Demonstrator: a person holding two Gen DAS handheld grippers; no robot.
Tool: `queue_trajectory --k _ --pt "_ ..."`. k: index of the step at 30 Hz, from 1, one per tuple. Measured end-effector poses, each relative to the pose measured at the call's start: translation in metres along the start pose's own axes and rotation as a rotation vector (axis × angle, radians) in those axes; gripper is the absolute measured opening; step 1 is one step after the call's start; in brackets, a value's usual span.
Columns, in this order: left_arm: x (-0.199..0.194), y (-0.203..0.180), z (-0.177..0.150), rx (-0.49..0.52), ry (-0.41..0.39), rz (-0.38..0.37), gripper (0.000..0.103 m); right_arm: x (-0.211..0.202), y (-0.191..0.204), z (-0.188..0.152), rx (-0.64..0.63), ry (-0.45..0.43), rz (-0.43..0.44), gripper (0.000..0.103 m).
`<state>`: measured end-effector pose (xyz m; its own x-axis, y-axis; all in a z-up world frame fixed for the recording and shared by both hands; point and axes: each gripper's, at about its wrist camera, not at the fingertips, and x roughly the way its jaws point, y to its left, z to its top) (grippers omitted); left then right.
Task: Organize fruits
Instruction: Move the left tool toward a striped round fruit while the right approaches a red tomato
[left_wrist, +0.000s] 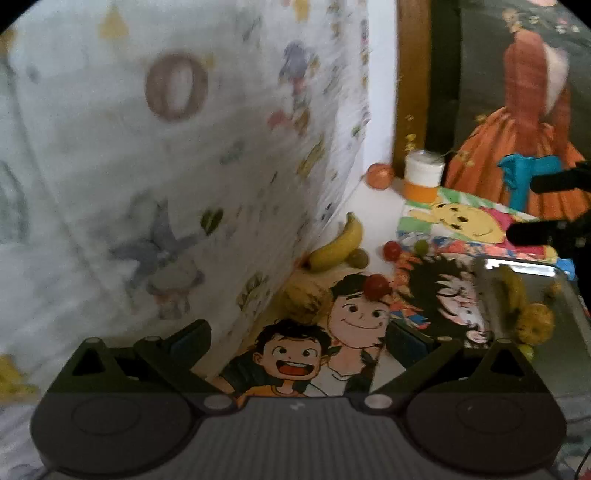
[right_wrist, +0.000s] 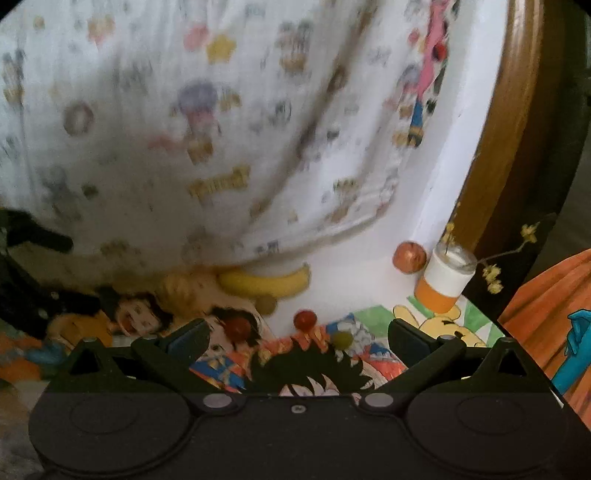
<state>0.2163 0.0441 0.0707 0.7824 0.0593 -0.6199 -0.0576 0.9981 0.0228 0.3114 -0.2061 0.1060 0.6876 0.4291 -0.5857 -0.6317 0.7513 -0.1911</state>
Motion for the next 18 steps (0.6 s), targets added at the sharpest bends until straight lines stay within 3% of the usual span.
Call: queue_trajectory --k 4,8,12,18 --pt "0.025 -0.001 0.001 -0.032 0.019 0.015 0.103 0.031 -0.005 -0.001 -0.041 0.046 0.038 0.102" --pt "0.038 -0.006 0.004 -0.06 -0.017 0.025 0.103 0.062 -0.001 -0.004 -0.106 0.115 0.12 0.102" --pt "0.051 -0.007 0.006 -0.101 -0.038 0.005 0.103 0.096 0.005 -0.016 -0.069 0.184 0.193 0.102" --pt "0.077 -0.009 0.006 -0.15 -0.015 0.006 0.103 0.122 0.02 -0.019 -0.089 0.182 0.204 0.101"
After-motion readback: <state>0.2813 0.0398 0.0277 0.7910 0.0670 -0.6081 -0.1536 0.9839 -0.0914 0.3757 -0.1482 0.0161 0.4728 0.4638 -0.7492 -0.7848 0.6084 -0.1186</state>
